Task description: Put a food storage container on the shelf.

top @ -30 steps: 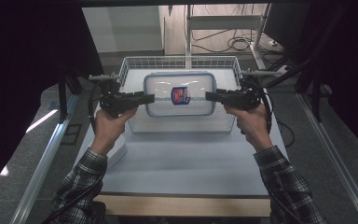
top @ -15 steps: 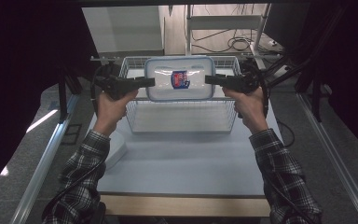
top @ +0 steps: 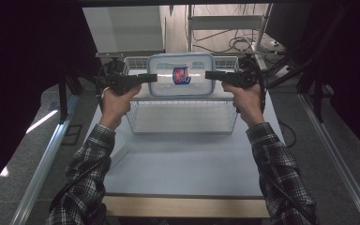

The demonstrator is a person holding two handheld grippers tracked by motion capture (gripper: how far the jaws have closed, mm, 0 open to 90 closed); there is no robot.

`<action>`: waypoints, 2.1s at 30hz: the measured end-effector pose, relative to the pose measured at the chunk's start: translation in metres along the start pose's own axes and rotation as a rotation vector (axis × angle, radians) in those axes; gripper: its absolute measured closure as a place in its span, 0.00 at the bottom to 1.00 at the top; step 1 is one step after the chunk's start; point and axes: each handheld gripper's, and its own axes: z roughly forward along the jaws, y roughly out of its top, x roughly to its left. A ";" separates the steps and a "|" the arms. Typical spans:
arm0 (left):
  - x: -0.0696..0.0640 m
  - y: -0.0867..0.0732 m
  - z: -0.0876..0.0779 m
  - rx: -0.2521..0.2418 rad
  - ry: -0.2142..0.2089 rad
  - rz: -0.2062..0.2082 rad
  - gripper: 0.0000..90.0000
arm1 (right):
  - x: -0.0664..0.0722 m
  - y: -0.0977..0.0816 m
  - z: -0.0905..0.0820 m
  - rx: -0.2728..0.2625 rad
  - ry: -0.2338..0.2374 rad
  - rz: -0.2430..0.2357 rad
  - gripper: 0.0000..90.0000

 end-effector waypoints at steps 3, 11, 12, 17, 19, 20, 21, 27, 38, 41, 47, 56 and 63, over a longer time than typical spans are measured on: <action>0.000 0.000 0.000 -0.002 0.004 0.006 0.57 | -0.002 0.000 0.002 0.011 -0.003 0.001 0.55; 0.003 -0.002 0.003 -0.036 0.005 0.002 0.55 | -0.001 -0.002 0.003 0.001 -0.026 -0.019 0.53; 0.004 -0.002 0.003 -0.040 0.007 0.007 0.55 | 0.000 -0.001 0.003 0.001 -0.044 -0.037 0.52; 0.008 -0.001 0.005 -0.049 -0.005 -0.020 0.55 | 0.001 0.000 0.005 0.004 -0.068 -0.049 0.52; 0.007 0.000 0.005 -0.044 0.002 -0.021 0.55 | 0.000 0.000 0.005 0.003 -0.072 -0.041 0.51; 0.006 0.000 0.005 -0.044 0.010 -0.021 0.55 | 0.000 0.000 0.006 0.003 -0.075 -0.042 0.51; 0.004 0.000 0.005 -0.043 0.020 -0.020 0.55 | 0.000 0.000 0.006 0.000 -0.080 -0.044 0.51; 0.004 -0.005 0.010 -0.023 0.085 0.012 0.57 | 0.002 -0.001 0.008 0.014 -0.125 -0.061 0.54; 0.010 0.000 0.011 -0.024 0.074 -0.019 0.59 | -0.003 -0.001 0.008 0.020 -0.142 -0.056 0.63; 0.009 0.002 0.012 -0.024 0.106 0.000 0.58 | -0.001 0.000 0.008 0.031 -0.141 -0.053 0.66; 0.005 0.004 0.014 -0.038 0.165 0.023 0.55 | 0.001 0.000 0.007 0.029 -0.141 -0.064 0.67; 0.003 0.006 0.014 -0.059 0.165 0.026 0.51 | 0.003 0.002 0.009 -0.006 -0.156 -0.060 0.70; 0.004 0.003 0.004 -0.103 0.155 0.051 0.50 | 0.003 0.001 0.008 -0.021 -0.177 -0.078 0.67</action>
